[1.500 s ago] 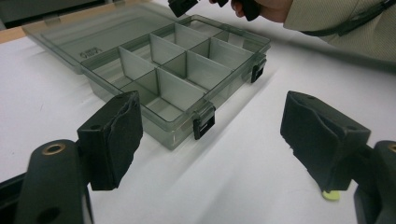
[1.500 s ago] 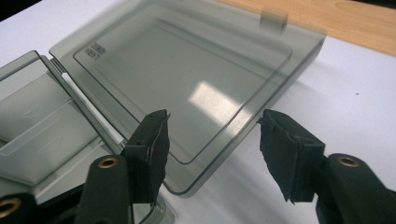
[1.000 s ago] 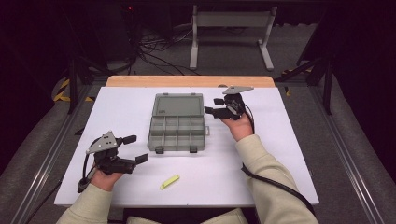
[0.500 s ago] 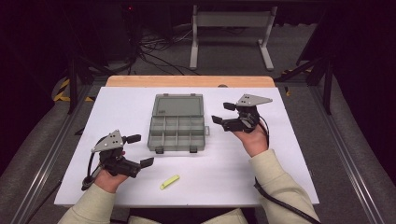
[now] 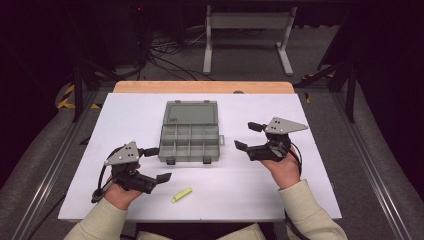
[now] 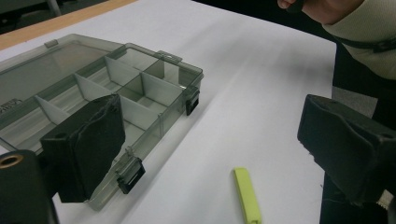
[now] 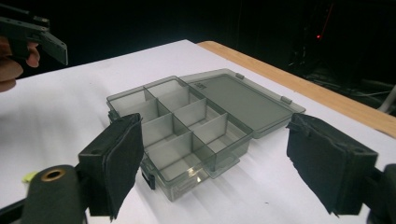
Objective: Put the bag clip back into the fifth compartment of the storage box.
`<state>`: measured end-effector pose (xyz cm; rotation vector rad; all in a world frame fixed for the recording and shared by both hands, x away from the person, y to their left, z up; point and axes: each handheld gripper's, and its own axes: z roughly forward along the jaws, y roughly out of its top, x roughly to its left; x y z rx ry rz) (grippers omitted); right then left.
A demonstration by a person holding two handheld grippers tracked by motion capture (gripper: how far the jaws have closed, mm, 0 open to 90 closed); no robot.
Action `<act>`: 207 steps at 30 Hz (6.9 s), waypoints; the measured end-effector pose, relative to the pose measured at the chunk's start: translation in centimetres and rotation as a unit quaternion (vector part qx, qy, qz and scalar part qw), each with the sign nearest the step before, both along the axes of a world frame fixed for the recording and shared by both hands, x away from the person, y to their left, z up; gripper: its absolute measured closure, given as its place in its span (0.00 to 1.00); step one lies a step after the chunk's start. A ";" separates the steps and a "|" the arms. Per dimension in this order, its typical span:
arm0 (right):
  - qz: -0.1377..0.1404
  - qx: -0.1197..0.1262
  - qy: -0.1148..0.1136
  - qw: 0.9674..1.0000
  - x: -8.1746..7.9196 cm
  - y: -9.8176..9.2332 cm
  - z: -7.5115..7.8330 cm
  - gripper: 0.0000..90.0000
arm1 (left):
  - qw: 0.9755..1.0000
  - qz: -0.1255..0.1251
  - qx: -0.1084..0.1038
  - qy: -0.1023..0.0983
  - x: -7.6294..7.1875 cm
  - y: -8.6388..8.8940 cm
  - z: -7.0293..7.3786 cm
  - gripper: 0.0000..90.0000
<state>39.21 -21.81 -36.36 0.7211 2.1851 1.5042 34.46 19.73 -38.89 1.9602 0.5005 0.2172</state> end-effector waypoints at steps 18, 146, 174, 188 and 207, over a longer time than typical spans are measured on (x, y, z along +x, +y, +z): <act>-0.021 -0.008 0.005 1.000 -0.1 -1.1 -0.7 0.18 | 0.993 -0.010 0.113 0.041 -0.3 -4.1 2.2 0.16; -0.001 -0.008 0.029 1.000 0.0 -0.7 -1.2 0.18 | 0.961 -0.037 0.252 0.112 0.6 -6.6 0.7 0.86; 0.000 -0.009 0.032 0.999 0.1 -0.6 -1.4 0.18 | 0.972 0.012 0.213 0.094 3.6 -5.0 2.9 0.86; 0.001 -0.009 0.033 0.999 0.1 -0.5 -1.4 0.18 | 0.975 0.045 0.198 0.095 5.6 -4.2 3.0 0.86; 0.000 -0.009 0.035 0.999 0.1 -0.5 -1.5 0.18 | 0.975 0.071 0.182 0.109 7.9 -3.2 2.4 0.86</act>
